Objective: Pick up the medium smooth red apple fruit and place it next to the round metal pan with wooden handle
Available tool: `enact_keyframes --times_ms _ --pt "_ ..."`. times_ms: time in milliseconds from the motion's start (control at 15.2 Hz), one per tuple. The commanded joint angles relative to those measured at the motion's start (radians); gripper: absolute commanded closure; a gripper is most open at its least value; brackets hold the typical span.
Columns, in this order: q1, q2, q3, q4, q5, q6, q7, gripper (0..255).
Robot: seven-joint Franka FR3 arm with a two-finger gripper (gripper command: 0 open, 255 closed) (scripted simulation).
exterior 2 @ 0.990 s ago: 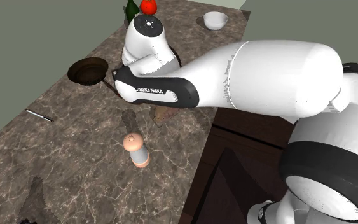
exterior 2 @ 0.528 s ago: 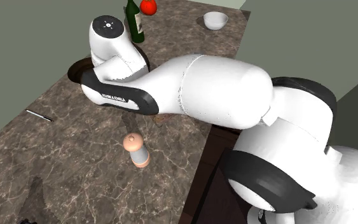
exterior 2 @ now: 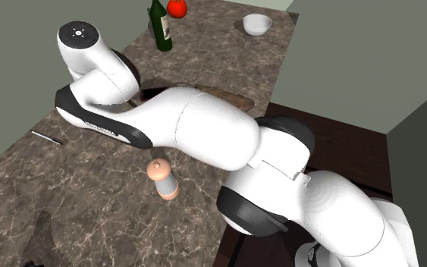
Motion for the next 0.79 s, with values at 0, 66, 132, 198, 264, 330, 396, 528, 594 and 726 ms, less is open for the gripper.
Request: enact_keyframes --times_ms 0,66,132,198,264,330,396,528,594,726 --pt "0.003 0.015 0.001 0.003 0.000 0.011 0.006 255" --pt "0.005 0.015 0.002 -0.011 0.001 0.025 0.005 255" --pt "0.007 0.015 0.002 -0.024 0.002 0.038 0.004 255" --pt "0.008 0.016 0.003 -0.037 0.002 0.051 0.004 255" --pt "0.010 0.017 0.003 -0.049 0.003 0.064 0.003 255" --pt "0.012 0.018 0.004 -0.060 0.004 0.076 0.002 255" --pt "0.013 0.020 0.005 -0.071 0.005 0.088 0.002 255" --pt "0.015 0.024 0.006 -0.091 0.007 0.112 0.000 255" --pt "0.016 0.027 0.007 -0.100 0.008 0.124 0.000 255" --pt "0.017 0.033 0.009 -0.117 0.010 0.146 -0.002 255"
